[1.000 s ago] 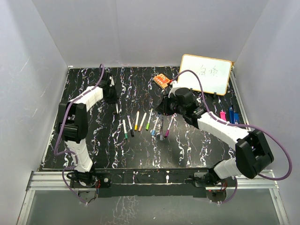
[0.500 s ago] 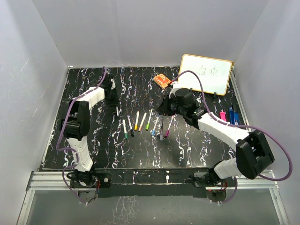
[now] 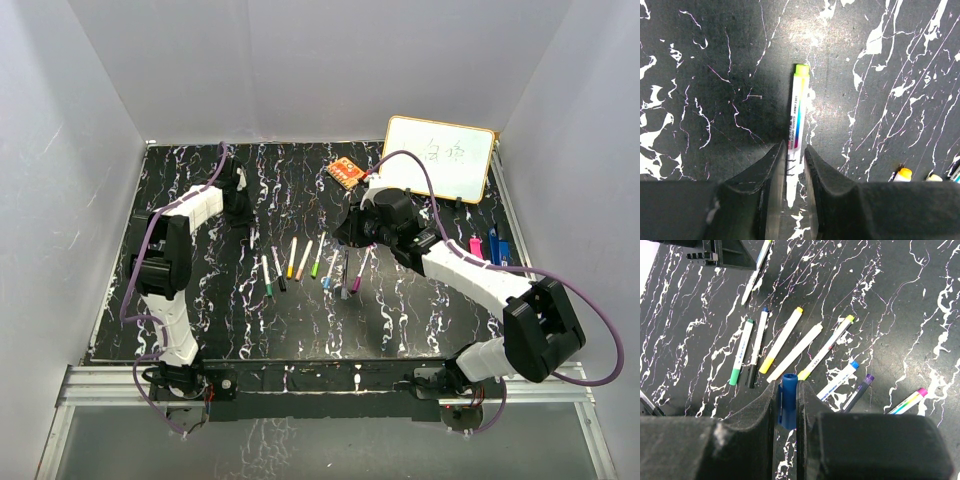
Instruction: Open the pen caps
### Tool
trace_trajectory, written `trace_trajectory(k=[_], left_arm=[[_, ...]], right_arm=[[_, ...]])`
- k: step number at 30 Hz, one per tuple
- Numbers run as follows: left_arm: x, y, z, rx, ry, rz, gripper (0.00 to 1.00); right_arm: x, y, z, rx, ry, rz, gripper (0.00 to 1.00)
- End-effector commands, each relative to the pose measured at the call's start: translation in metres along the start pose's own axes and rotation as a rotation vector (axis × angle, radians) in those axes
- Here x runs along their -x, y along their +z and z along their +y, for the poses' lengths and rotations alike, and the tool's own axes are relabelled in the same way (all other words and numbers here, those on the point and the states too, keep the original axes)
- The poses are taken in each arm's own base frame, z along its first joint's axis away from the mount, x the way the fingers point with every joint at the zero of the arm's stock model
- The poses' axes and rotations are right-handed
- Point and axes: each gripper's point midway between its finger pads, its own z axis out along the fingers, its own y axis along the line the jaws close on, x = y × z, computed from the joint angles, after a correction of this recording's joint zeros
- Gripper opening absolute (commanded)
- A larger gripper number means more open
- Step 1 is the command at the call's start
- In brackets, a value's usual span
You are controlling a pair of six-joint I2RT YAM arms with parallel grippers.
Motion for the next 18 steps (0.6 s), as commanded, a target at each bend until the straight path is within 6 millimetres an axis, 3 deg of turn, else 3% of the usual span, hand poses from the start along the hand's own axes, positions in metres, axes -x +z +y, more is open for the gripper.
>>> trace_trajectory(k=[1,5,8,12,18], left_arm=[[-0.003,0.002,0.004,0.008,0.0,0.022,0.21],[0.002,-0.003,0.004,0.016,-0.007,0.002,0.22],[0.013,-0.016,0.0,0.008,-0.017,-0.047,0.24],[0.033,-0.043,-0.007,-0.023,-0.029,-0.139,0.3],[0.055,-0.094,-0.022,-0.096,-0.043,-0.291,0.34]], right_arm=[[0.02,-0.004,0.002,-0.002,-0.026,-0.06,0.0],[0.027,-0.002,-0.004,-0.037,-0.027,-0.081,0.0],[0.04,0.008,-0.021,-0.125,-0.026,-0.091,0.0],[0.046,0.036,-0.063,-0.281,-0.016,-0.025,0.0],[0.049,0.061,-0.117,-0.433,-0.005,0.04,0.0]])
